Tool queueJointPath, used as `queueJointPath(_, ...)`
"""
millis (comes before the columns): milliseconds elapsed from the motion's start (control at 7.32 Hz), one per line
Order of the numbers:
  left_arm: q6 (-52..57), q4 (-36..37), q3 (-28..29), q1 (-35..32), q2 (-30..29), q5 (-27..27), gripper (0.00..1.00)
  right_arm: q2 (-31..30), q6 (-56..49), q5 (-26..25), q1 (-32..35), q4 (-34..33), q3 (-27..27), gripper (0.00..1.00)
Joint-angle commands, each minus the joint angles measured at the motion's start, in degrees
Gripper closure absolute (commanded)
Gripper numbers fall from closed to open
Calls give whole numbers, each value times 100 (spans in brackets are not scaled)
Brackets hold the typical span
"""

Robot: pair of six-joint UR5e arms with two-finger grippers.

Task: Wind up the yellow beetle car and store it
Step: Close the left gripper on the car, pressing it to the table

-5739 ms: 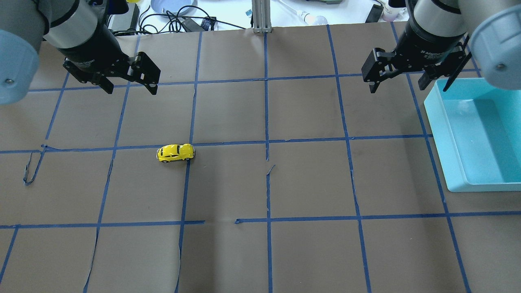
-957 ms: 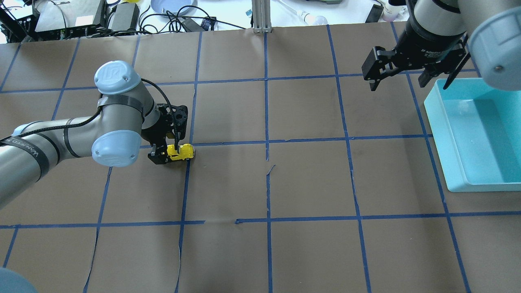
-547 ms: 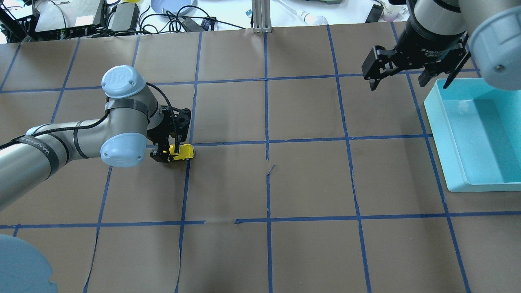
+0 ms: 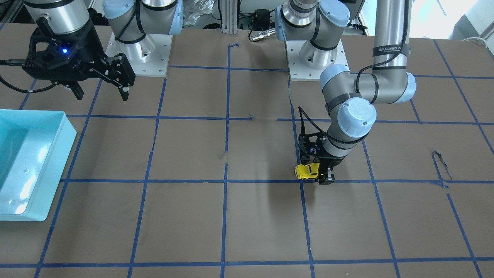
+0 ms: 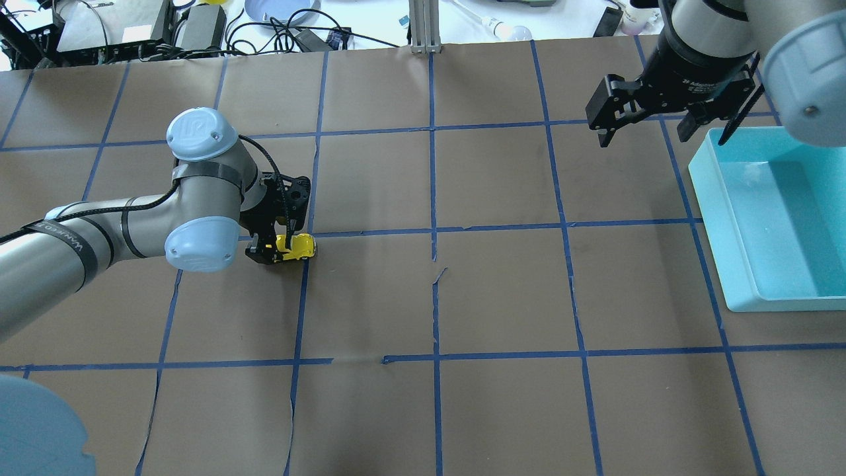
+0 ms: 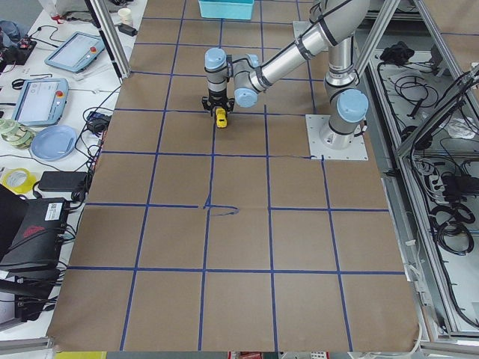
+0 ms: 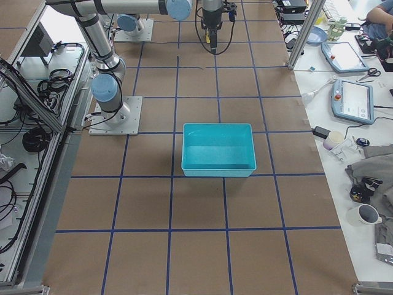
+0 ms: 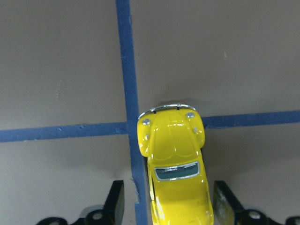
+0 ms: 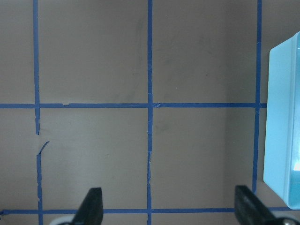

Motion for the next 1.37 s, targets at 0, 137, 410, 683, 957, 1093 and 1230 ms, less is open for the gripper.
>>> queueJointPath(0,-148,3,0,63,-10,-29,35,-5,0,-3,3,13,29,0)
queueJointPath(137,-148,3,-8,63,-27,-29,38,-5,0,-12,3,30,21,0)
queueJointPath(410,-130,3,-26,63,-36,-29,45,-22,0,-12,3,39,38,0)
queueJointPath(683,-78,-5,-26,63,-36,15,63,-14,0,-3,3,39,38,0)
queueJointPath(957,-42,-5,-8,72,-36,50,71,-40,-9,-65,-5,30,38,0)
queueJointPath(1093,36,-5,-8,89,-45,59,72,-31,-9,-21,3,-5,47,0)
queueJointPath(1230,107,-5,-8,90,-54,85,72,-31,0,-3,3,-14,47,0)
